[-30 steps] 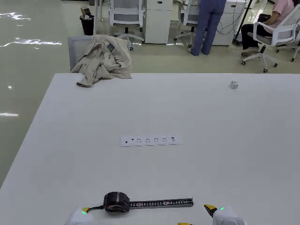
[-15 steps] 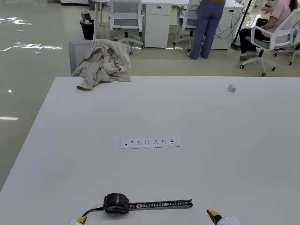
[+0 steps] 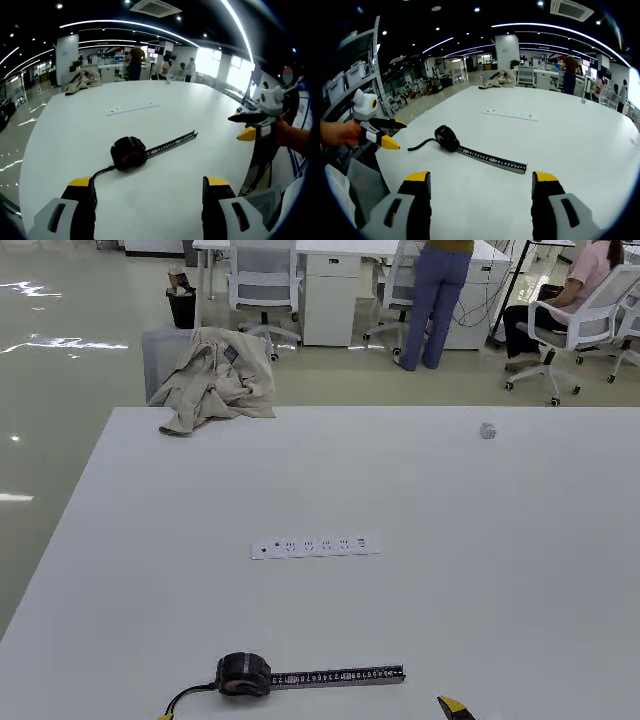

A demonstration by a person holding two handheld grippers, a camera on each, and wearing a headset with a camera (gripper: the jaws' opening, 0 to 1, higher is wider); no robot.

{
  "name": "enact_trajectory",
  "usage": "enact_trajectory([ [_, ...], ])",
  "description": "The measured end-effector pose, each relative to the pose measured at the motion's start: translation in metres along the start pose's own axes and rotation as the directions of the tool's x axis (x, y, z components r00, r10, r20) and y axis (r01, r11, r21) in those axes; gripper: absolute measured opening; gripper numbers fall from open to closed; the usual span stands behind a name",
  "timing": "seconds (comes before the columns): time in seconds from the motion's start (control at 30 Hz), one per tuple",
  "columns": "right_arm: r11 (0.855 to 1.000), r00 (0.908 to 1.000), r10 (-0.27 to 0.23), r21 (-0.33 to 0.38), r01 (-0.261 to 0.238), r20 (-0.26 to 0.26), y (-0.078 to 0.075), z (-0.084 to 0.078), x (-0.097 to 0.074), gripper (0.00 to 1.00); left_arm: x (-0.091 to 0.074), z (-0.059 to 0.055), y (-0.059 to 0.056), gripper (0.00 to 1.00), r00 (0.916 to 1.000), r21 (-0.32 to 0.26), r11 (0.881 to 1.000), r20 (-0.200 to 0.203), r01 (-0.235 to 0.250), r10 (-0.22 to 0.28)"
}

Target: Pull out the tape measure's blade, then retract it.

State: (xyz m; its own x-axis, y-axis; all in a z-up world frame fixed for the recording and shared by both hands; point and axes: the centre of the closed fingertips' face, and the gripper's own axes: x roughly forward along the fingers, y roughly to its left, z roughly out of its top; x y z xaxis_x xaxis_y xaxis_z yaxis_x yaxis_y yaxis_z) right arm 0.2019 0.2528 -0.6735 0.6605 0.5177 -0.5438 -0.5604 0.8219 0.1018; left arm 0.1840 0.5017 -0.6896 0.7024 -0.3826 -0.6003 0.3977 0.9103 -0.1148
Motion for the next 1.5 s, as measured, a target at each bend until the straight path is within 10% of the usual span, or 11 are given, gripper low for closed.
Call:
enact_trajectory([
  [0.67, 1.0, 0.9991, -0.022, 0.006, 0.021, 0.037, 0.024, 0.014, -0.034, 0.88, -0.035, 0.015, -0.006, 0.87, 0.9938, -0.045, 0.993, -0.006, -0.112, 0.111],
  [1.5, 0.999, 0.9994, 0.019, -0.034, -0.02, -0.029, 0.023, 0.006, -0.026, 0.88, -0.02, 0.021, -0.02, 0.83, 0.9842, -0.088, 0.981, -0.048, -0.174, 0.17],
])
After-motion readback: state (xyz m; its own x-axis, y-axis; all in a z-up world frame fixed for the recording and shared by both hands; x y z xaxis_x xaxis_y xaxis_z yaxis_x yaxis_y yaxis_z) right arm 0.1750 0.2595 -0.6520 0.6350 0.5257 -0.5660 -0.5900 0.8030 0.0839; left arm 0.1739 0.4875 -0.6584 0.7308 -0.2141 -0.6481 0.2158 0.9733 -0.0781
